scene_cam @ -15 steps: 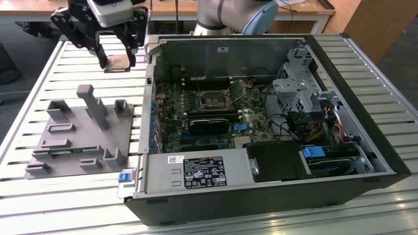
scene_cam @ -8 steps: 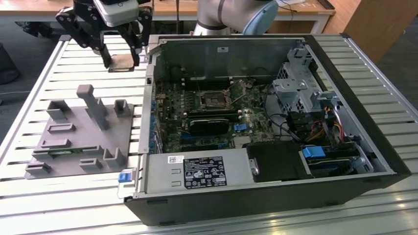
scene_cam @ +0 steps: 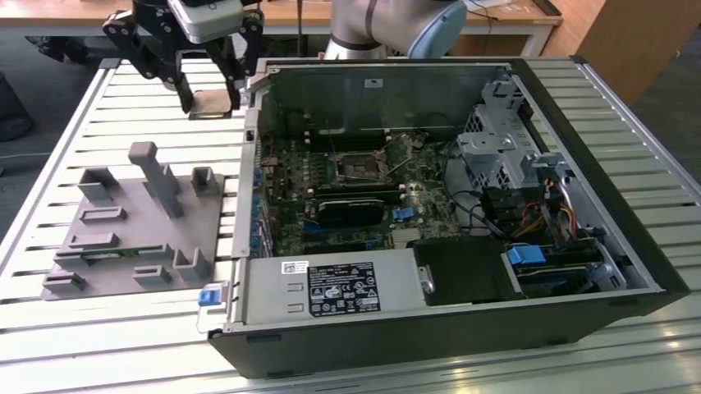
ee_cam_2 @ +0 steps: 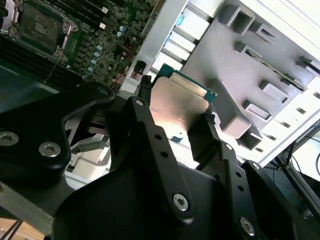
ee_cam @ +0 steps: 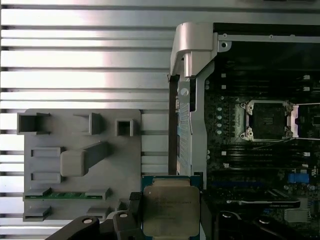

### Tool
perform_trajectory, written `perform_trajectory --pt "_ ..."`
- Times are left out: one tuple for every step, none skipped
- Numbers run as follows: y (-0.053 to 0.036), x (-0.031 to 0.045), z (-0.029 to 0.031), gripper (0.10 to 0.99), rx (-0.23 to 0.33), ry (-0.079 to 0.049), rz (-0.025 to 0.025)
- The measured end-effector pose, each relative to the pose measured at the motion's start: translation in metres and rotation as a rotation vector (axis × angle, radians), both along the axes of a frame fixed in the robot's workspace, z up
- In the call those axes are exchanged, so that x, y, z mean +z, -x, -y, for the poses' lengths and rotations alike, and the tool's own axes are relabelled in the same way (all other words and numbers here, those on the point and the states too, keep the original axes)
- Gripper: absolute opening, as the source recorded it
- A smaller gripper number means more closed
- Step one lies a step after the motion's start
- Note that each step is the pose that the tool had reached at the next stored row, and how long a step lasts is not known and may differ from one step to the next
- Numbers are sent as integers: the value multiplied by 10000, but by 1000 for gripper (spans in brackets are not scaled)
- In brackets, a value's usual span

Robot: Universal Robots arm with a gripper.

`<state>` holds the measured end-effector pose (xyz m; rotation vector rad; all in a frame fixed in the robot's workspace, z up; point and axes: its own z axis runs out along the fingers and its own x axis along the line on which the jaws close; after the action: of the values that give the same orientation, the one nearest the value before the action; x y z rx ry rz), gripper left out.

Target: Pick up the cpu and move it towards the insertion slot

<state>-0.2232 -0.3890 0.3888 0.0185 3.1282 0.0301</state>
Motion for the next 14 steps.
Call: perform_trajectory --pt "-8 0 -3 541 0 0 0" --pt "-16 0 -8 541 0 0 0" --pt "-24 0 -12 541 0 0 0" --pt "-31 0 -16 541 -1 0 0" --pt "-38 0 -21 541 0 0 0" --pt "-46 0 -25 541 0 0 0" --pt "-53 0 -29 541 0 0 0" --pt "-61 0 -33 541 0 0 0" --pt "-70 0 -36 541 0 0 0" --pt "-80 0 -40 541 0 0 0" --pt "-91 0 -44 541 1 0 0" --pt "-99 0 -47 541 0 0 0" --pt "-108 0 -52 541 0 0 0" --pt "-117 0 -56 541 0 1 0"
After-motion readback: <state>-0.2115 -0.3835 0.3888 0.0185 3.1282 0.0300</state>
